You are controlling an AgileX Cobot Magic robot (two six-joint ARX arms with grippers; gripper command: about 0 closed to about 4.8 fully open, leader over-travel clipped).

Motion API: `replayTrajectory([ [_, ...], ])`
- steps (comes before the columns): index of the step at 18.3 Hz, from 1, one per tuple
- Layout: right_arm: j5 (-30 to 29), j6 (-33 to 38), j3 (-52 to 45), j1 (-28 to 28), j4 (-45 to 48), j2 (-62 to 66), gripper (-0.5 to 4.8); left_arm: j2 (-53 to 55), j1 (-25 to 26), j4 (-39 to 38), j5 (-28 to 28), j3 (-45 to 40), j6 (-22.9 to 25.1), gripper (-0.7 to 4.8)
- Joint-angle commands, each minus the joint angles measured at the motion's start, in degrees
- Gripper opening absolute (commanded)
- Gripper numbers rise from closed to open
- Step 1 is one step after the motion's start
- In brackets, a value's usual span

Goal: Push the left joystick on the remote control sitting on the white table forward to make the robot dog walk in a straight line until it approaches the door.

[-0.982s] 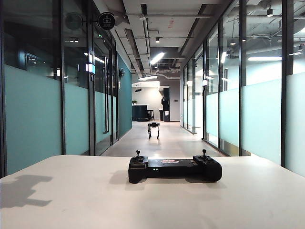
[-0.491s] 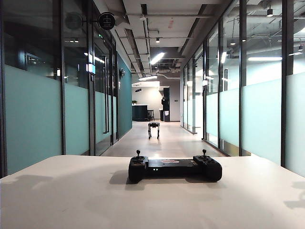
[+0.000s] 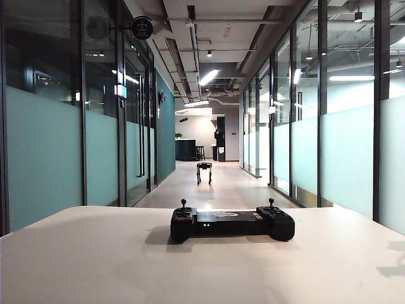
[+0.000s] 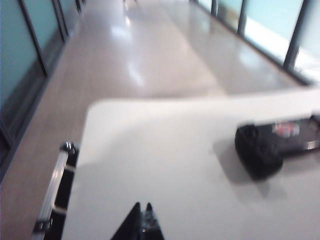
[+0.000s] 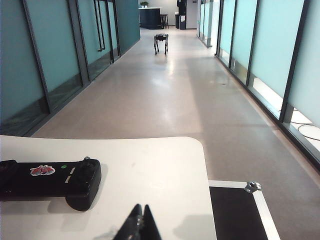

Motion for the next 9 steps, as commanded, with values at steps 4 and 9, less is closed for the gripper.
replayTrajectory([
  [4,0.0,-0.1,-0.5,0.1,0.7,-0.2,-0.01,-12.5,10.3,-3.2,8.2,-0.8,1.4,-0.05],
  [9,0.0,-0.1,-0.5,0.1,0.7,-0.2,-0.01,-21.4,12.8,-3.5,8.0,-6.4,-0.2,-0.05],
])
